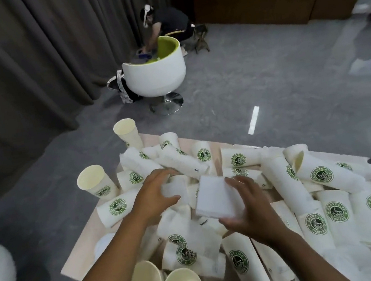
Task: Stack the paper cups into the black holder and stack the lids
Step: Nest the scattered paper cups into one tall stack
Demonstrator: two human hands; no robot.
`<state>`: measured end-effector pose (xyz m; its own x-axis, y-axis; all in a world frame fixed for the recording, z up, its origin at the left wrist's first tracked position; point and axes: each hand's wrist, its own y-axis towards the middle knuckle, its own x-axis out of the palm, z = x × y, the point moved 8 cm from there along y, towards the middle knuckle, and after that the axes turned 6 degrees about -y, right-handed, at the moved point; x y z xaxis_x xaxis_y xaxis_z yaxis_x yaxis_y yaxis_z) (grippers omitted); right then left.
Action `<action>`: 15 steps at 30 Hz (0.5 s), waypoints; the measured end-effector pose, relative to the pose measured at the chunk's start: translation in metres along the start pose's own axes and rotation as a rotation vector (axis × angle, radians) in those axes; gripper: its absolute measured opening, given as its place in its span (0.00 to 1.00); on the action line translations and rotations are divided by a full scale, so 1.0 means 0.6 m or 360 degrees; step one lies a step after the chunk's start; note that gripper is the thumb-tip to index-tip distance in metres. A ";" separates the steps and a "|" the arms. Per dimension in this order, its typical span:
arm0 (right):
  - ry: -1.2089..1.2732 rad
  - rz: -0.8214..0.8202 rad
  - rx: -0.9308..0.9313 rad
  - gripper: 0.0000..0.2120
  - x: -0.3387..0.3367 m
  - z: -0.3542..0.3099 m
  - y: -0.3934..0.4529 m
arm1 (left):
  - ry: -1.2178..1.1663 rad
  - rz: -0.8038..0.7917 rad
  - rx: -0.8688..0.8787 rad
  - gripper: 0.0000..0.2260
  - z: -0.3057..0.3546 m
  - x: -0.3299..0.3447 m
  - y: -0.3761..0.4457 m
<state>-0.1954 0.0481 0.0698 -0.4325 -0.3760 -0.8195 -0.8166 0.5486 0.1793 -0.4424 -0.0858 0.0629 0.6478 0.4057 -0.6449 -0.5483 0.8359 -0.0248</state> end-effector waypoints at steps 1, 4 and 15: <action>-0.0006 -0.0013 0.0017 0.48 0.008 0.001 0.008 | 0.0010 -0.0055 0.0007 0.32 -0.010 0.011 0.009; -0.0068 -0.0055 0.0052 0.47 0.031 0.006 0.026 | 0.0061 -0.0173 0.0025 0.35 -0.033 0.041 0.025; -0.0057 -0.0028 0.0180 0.48 0.057 0.005 0.021 | 0.0305 -0.0370 0.0142 0.39 -0.059 0.084 0.056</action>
<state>-0.2195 0.0443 0.0422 -0.4026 -0.3606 -0.8413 -0.7747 0.6238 0.1034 -0.4471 -0.0504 0.0026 0.6342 0.1299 -0.7622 -0.3431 0.9307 -0.1268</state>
